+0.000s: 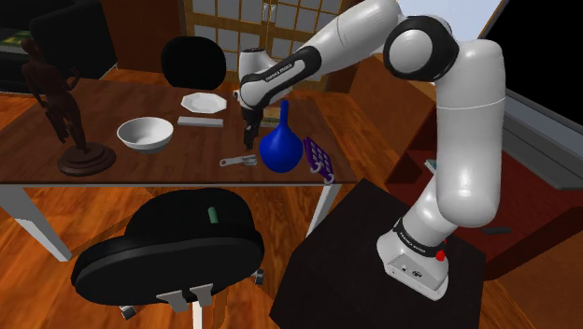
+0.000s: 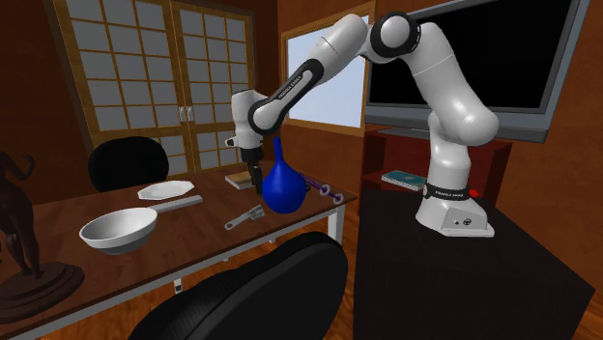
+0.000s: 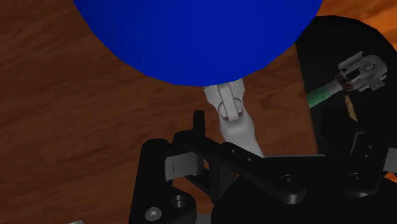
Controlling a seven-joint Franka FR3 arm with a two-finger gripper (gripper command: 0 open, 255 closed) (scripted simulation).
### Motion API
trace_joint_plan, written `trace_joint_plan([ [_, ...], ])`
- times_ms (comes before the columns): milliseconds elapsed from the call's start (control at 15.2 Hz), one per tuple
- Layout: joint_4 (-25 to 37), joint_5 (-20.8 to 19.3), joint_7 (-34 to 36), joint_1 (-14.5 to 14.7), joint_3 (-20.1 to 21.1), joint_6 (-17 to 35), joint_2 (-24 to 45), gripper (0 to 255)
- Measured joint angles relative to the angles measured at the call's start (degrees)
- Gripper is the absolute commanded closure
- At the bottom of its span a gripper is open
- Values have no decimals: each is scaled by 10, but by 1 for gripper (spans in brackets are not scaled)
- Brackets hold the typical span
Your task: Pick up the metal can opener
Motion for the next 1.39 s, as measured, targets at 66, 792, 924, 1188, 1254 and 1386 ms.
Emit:
trace_joint_plan([
  [66,22,-4,-4,3,2,-2,21,0],
  [792,154,-24,-32,16,7,9,171,0],
  [924,158,-25,-31,16,7,18,183,0],
  [1188,162,-25,-31,16,7,19,188,255],
  [1254,162,-25,-31,16,7,19,188,255],
  [1386,162,-25,-31,16,7,19,188,255],
])
